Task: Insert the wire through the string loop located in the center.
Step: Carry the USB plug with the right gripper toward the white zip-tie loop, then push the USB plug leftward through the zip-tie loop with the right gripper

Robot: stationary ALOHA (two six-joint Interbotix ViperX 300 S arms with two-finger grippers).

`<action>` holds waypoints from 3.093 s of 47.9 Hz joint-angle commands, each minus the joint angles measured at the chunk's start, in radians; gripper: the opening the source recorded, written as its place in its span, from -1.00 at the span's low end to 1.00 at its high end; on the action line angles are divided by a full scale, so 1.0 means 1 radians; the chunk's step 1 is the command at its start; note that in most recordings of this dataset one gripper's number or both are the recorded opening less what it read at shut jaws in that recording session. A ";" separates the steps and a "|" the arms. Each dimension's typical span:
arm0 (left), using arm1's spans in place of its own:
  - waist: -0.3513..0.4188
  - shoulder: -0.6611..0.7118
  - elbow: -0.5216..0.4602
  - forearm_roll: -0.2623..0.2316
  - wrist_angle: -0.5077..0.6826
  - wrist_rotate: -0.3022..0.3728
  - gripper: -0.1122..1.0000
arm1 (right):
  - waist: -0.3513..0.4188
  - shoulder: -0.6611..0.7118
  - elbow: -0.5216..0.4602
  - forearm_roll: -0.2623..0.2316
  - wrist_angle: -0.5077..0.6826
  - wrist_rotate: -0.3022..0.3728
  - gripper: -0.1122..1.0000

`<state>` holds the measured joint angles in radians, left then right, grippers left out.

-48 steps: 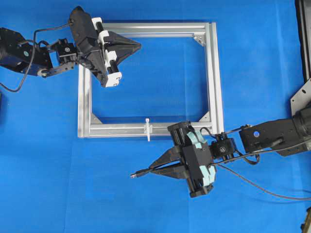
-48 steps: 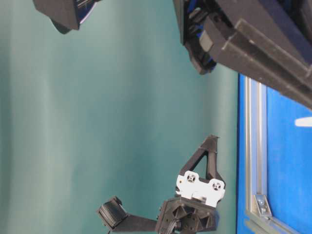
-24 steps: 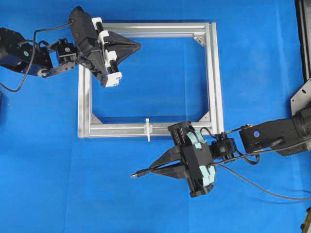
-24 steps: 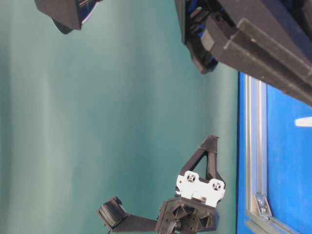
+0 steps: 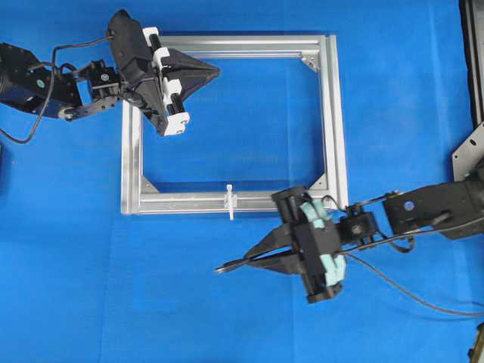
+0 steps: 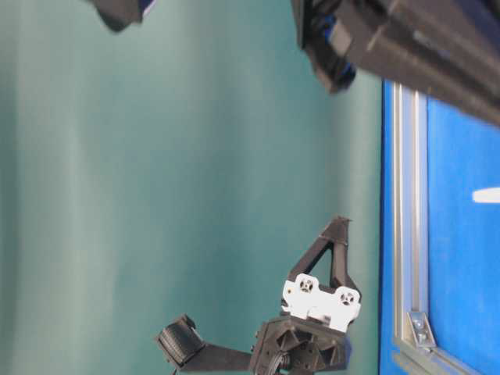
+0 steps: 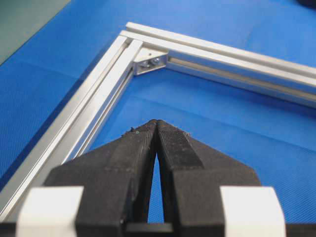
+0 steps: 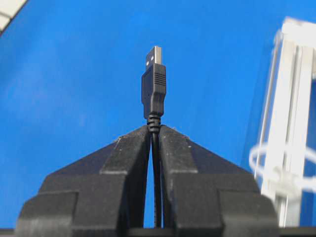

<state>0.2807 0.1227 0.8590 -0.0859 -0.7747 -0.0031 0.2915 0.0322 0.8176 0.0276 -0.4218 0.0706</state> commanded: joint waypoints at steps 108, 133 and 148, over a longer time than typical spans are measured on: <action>0.000 -0.031 -0.011 0.003 -0.009 -0.005 -0.80 | -0.193 -0.143 0.186 0.012 -0.003 0.006 -0.81; 0.000 -0.037 -0.005 0.003 -0.009 -0.008 -0.80 | -0.193 -0.143 0.186 0.012 -0.003 0.006 -0.81; -0.003 -0.043 -0.002 0.003 -0.009 -0.008 -0.80 | -0.195 -0.143 0.186 0.012 -0.003 0.006 -0.81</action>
<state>0.2792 0.1089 0.8636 -0.0844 -0.7747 -0.0123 0.0966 -0.1043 1.0170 0.0368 -0.4218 0.0752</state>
